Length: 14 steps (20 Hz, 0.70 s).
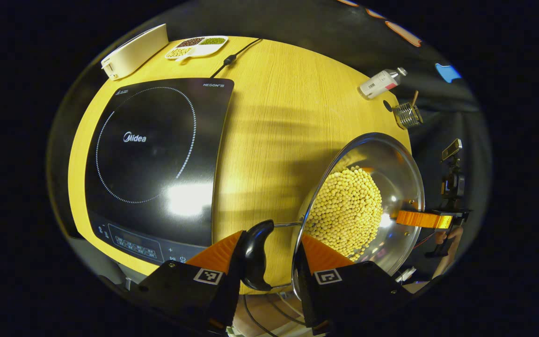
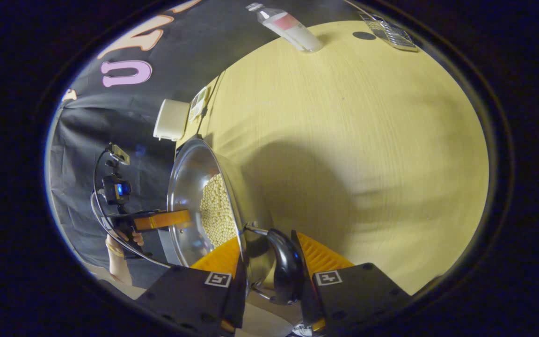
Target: First push the handle of the pot to place it horizontally, then grasp the pot with both hands and set it on the induction cooktop.
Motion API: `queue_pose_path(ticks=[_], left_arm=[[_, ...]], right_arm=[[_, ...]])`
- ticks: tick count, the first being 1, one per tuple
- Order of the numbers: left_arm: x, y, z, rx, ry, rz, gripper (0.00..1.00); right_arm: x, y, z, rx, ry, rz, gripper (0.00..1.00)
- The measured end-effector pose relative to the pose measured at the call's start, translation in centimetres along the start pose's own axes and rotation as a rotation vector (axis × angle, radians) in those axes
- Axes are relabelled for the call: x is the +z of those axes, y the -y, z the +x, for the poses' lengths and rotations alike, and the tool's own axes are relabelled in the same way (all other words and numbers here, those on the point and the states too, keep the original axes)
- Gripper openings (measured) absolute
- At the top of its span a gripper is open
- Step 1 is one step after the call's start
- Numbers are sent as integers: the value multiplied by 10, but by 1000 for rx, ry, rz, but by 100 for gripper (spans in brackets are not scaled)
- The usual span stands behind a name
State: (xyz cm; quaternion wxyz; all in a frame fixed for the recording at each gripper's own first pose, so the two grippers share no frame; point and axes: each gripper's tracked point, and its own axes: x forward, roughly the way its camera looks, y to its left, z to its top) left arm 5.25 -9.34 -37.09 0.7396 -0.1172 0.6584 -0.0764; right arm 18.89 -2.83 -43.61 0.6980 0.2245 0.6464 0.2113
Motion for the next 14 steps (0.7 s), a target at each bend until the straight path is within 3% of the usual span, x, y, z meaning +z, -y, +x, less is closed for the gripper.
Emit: queue_pose_path(ticks=[2,3,4,7,11,12,14], left_arm=[[-8,-8,-10,-6,-3,9,57],[-11,-13,-16,-11,0,15,57],[-13,-19,-21,-17,3,22,59],[-17,-44,-37,-41,14,47,59],[-6,-98,-61,-76,43,97,57],[0,-114,-66,-82,52,114,58],[13,-148,-79,-96,74,145,57]], right_arm=[[-6,-6,1,-4,7,3,50],[-10,-10,1,-7,13,3,44],[-19,-15,-1,-11,20,4,50],[-25,-24,-1,-25,48,1,50],[-38,-28,-13,-50,112,11,50],[-39,-28,-15,-55,125,15,44],[-45,-27,-21,-62,146,28,44]])
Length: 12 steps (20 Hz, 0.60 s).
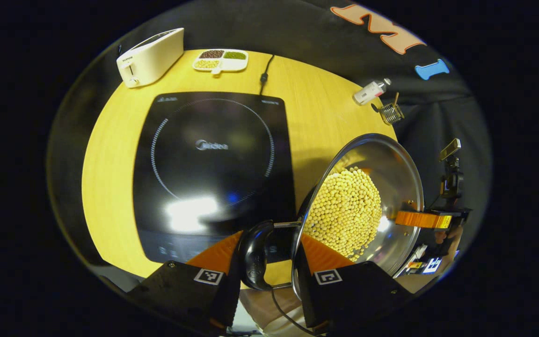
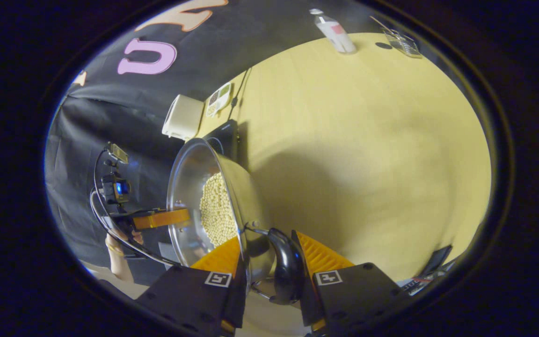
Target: First push the handle of the pot to place it horizontally, then grasp the pot with both hands and set it on the induction cooktop.
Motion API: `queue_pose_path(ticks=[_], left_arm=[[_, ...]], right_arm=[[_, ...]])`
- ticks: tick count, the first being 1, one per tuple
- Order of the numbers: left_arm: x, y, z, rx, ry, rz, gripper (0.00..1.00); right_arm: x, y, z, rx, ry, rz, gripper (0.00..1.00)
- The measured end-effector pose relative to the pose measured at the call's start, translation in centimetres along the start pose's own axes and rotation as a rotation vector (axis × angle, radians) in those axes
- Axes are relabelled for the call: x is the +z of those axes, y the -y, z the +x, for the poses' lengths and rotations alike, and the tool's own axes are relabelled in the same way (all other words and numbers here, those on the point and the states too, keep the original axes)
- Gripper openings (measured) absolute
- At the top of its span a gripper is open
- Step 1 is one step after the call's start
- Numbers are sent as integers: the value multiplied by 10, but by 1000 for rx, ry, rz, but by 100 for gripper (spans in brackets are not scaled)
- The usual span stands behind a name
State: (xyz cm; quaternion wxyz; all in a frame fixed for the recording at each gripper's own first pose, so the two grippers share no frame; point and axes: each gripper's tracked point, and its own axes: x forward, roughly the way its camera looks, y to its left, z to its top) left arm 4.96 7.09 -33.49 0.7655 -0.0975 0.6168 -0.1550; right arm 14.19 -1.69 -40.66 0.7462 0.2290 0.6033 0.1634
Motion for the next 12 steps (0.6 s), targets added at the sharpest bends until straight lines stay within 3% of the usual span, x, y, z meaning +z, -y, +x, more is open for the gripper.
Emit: queue_pose_path(ticks=[2,3,5,6,9,12], left_arm=[[12,-35,-8,-4,16,32,56],[17,-48,-11,-6,21,36,56],[26,-75,-12,-7,26,32,56],[28,-87,-13,-6,26,28,56],[42,-116,-16,1,57,16,57],[57,-138,-16,23,84,16,56]], right_arm=[[0,3,-6,-9,20,1,50],[2,4,-7,-13,24,0,43],[3,5,-6,-21,30,0,44],[0,1,-7,-23,27,-4,56],[9,2,-7,-15,19,-19,44],[11,2,-5,-9,15,-34,43]])
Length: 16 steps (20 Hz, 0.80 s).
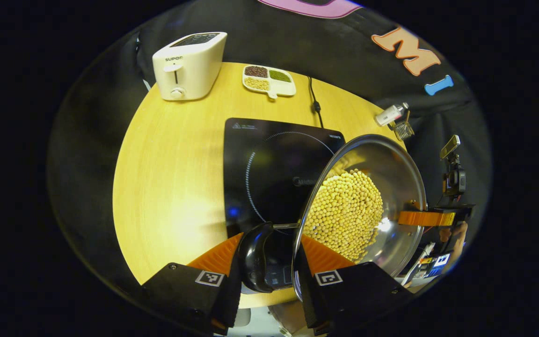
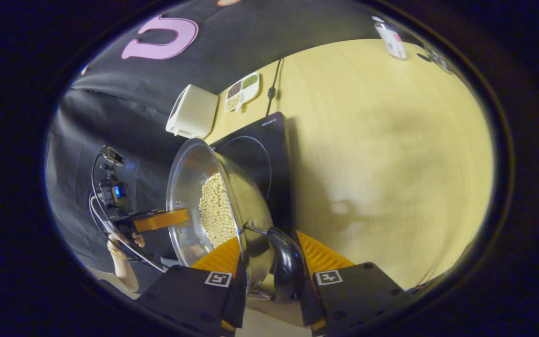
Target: First push the handle of the pot to place it horizontally, then grasp the pot with both hands and set it on the induction cooktop.
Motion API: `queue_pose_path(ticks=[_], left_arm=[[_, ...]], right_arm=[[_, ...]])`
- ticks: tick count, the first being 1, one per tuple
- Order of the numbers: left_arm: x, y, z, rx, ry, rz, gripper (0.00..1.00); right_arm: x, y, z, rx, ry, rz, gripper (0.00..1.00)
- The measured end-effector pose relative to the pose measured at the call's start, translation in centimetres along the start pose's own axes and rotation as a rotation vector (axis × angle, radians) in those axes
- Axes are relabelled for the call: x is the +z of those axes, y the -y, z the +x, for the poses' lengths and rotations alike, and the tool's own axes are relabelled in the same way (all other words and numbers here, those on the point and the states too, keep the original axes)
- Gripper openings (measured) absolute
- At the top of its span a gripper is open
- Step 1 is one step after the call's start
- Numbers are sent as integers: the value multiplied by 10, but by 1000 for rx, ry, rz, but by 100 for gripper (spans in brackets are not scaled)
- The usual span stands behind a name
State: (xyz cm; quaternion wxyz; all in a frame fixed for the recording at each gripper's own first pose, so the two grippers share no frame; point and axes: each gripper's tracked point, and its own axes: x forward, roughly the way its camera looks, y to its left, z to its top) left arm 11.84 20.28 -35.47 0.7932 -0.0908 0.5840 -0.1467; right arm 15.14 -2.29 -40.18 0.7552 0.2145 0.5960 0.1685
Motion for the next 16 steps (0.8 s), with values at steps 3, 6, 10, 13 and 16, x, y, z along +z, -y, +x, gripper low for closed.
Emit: queue_pose_path(ticks=[3,6,10,13,16], left_arm=[[13,-18,5,23,10,7,56],[27,-32,12,46,19,27,56],[44,-43,22,73,38,56,56],[50,-44,25,88,49,67,55],[57,-49,31,99,60,68,55]], right_arm=[[1,1,4,8,-4,5,43],[3,4,5,14,-1,18,43],[4,11,7,13,14,39,50],[3,14,11,5,32,47,43],[3,17,15,-6,44,48,43]])
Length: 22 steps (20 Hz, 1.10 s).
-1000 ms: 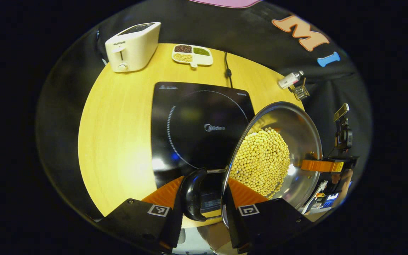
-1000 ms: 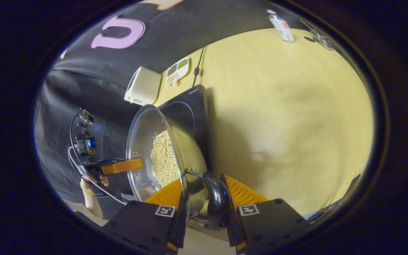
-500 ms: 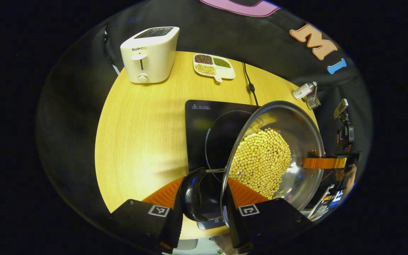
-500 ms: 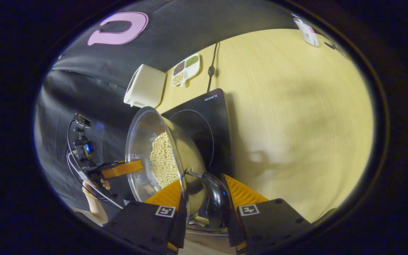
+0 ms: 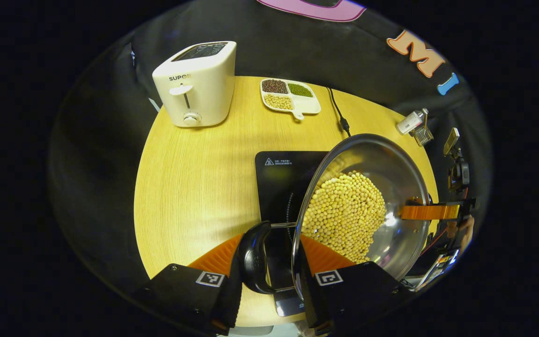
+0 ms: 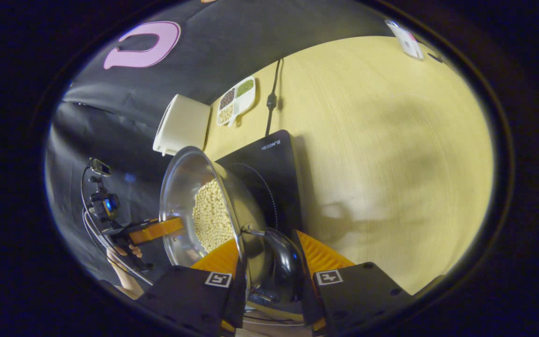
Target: First push the handle of the pot to place it horizontally, then grasp the pot with both hands and set it on the induction cooktop.
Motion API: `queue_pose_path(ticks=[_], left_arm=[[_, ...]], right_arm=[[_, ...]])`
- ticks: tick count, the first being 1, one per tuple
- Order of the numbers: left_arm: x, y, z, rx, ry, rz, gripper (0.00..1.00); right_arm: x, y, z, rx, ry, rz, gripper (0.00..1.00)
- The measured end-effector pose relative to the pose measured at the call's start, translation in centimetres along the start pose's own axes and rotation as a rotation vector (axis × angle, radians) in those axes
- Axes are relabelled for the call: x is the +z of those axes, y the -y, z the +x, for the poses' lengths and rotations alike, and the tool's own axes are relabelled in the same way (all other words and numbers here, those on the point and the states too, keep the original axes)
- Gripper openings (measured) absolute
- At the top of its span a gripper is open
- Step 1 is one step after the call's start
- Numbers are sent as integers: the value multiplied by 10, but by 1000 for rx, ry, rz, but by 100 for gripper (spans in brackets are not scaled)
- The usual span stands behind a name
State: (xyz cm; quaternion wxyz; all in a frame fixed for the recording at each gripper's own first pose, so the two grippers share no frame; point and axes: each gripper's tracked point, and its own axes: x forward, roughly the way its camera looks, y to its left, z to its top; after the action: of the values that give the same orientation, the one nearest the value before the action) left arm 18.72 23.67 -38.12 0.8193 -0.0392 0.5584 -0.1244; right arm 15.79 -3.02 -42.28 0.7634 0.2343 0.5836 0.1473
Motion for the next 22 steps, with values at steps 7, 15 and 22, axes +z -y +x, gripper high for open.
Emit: queue_pose_path(ticks=[7,15,22], left_arm=[[-11,-1,7,-28,-1,-72,56],[-14,-6,5,32,56,-85,60],[-4,-19,-40,174,282,-113,98]], right_arm=[[11,-1,4,-42,33,-24,50],[11,-8,6,-29,51,-57,48],[18,-3,-43,-46,154,-147,100]])
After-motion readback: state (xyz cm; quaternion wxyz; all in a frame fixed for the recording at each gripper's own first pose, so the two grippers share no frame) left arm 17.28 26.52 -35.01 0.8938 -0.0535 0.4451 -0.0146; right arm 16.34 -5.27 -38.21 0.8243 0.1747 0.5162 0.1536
